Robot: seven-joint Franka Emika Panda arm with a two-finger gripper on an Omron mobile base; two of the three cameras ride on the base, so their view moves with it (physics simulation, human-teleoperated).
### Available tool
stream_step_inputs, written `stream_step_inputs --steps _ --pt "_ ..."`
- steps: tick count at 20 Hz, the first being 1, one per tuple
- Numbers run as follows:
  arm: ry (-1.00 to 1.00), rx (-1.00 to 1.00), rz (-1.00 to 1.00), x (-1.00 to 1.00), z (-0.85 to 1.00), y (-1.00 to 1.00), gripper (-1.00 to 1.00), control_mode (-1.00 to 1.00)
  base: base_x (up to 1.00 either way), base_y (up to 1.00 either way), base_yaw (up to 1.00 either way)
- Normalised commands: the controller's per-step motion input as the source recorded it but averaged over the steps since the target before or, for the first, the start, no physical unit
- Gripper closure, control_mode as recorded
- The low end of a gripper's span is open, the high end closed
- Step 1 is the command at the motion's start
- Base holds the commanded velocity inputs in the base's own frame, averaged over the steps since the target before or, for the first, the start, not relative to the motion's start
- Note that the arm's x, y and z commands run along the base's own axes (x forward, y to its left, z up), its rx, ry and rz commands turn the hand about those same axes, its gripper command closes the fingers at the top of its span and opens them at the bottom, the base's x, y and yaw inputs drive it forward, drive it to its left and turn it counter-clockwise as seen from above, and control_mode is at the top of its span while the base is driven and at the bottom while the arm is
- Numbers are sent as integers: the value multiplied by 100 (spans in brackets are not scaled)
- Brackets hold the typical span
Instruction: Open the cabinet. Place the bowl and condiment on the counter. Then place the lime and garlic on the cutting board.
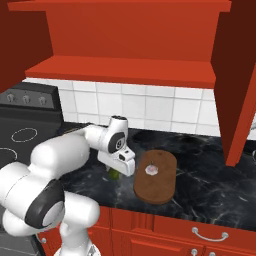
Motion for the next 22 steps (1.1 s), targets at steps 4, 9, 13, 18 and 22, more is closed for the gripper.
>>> stream_step_inputs --steps 4,9,13,18,22 --pt "0 0 -8 -18 68 -8 100 -100 0 0 0" --pt "0 0 -7 -5 27 -38 100 -100 0 0 0" --pt "0 0 -1 0 2 -55 100 -100 0 0 0" --pt "-1 0 0 0 0 -57 100 -100 0 0 0" --pt "-6 1 0 0 0 -47 100 -100 0 0 0"
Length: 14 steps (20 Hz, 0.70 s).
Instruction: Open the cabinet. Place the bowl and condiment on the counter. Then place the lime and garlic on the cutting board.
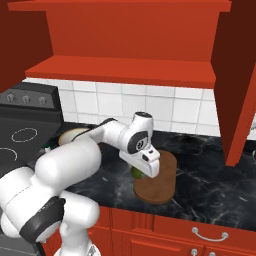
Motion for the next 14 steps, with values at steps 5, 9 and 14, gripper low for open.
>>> stream_step_inputs --steps 5,9,14 --pt "-8 0 0 0 -8 -16 100 -100 0 0 0" --pt "-24 0 0 2 -23 -1 100 -100 0 0 0" --pt "-15 0 0 2 -13 -11 100 -100 0 0 0"
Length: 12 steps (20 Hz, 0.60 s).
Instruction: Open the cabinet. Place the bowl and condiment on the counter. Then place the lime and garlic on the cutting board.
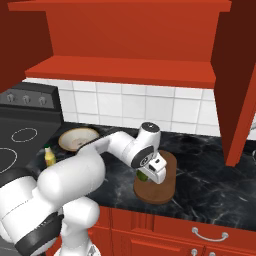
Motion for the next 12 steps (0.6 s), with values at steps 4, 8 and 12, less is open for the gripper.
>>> stream_step_inputs --steps 4,8,12 --pt "0 0 0 0 -7 -23 100 -100 0 0 0" --pt "0 0 0 11 -3 -9 100 -100 0 0 0" --pt "4 0 0 26 0 0 100 -100 0 0 0"
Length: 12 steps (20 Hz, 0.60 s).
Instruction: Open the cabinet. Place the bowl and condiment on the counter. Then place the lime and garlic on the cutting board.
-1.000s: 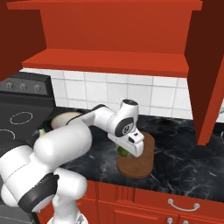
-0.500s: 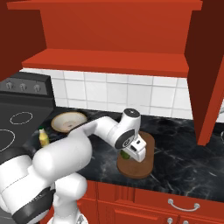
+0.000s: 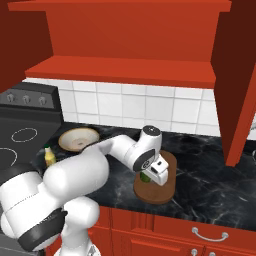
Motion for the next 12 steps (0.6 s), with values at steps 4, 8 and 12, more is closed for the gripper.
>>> stream_step_inputs --steps 4,8,12 --pt "7 0 0 14 -2 -8 100 -100 0 0 0" --pt "2 0 0 8 -13 -32 100 -100 0 0 0" --pt "0 0 0 9 -14 -22 100 -100 0 0 0"
